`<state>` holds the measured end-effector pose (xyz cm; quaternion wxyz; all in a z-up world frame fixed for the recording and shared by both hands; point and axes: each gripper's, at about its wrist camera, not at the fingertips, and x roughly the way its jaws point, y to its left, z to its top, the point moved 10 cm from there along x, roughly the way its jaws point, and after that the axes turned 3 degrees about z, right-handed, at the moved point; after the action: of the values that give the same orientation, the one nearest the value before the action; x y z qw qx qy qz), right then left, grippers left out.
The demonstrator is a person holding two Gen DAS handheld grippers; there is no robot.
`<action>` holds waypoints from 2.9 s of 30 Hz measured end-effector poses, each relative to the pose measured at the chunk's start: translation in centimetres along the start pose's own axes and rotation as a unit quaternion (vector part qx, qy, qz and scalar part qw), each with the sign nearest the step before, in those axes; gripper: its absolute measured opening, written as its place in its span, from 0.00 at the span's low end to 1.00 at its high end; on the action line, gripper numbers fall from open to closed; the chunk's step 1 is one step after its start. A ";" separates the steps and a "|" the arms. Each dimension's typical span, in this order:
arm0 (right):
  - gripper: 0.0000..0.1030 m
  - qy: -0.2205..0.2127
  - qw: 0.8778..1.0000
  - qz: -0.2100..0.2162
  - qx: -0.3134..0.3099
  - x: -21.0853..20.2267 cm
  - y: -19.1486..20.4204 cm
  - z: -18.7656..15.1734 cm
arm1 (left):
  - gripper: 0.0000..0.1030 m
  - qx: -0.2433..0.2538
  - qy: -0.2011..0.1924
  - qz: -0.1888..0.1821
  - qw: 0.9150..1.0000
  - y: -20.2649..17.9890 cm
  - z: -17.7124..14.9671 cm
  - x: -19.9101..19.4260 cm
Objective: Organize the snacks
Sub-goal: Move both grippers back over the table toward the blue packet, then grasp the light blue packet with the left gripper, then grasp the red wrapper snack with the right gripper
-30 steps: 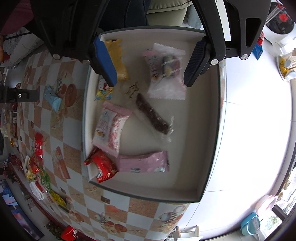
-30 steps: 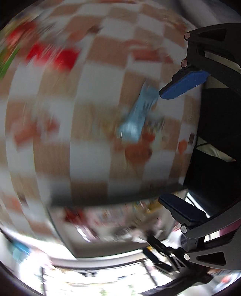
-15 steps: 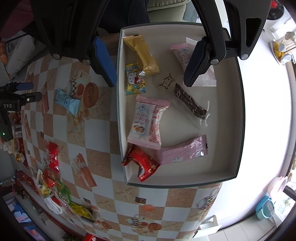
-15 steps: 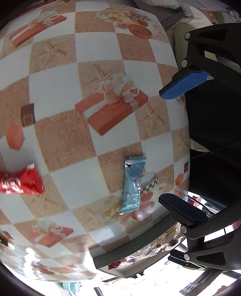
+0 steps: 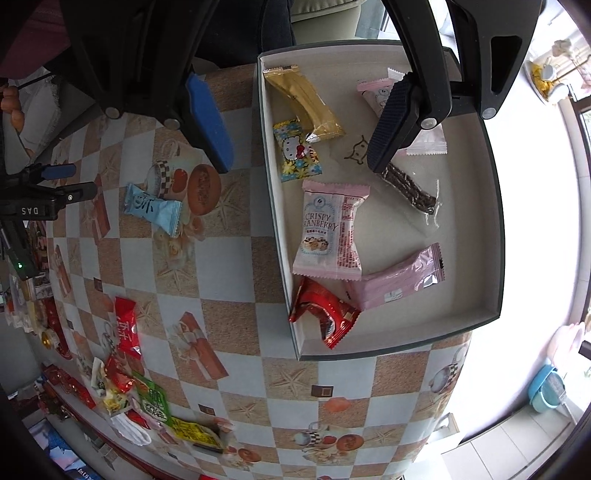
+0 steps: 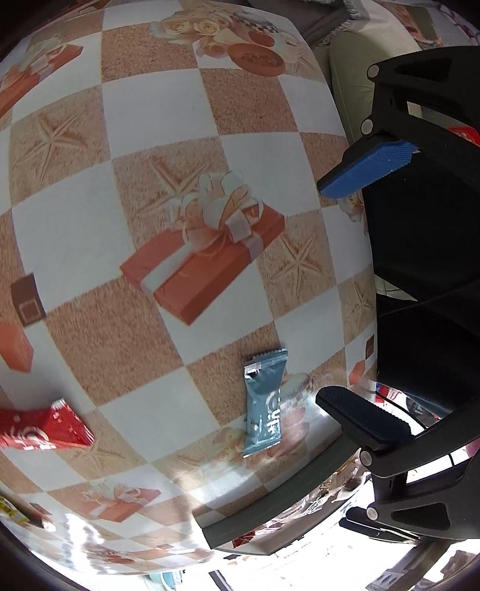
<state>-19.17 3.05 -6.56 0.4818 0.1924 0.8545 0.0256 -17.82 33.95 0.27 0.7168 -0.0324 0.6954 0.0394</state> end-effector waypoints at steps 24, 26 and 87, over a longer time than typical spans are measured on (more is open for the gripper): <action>0.99 -0.040 0.998 -0.042 0.013 -0.1 -7.9 -0.4 | 0.76 0.237 -0.010 0.011 0.971 -12.2 -0.1 1.5; 0.99 -0.038 0.998 -0.050 0.010 0.0 -8.6 -0.8 | 0.76 0.298 -0.018 0.035 0.954 -14.3 -0.9 2.7; 1.00 -0.166 0.975 -0.038 -0.145 -7.4 6.5 15.4 | 0.25 0.115 0.031 0.027 0.993 -16.7 5.7 8.0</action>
<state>-0.95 4.22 -7.25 0.6403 0.0888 0.7566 0.0989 -10.22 18.02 -7.65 0.6927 0.0676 0.7177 -0.0226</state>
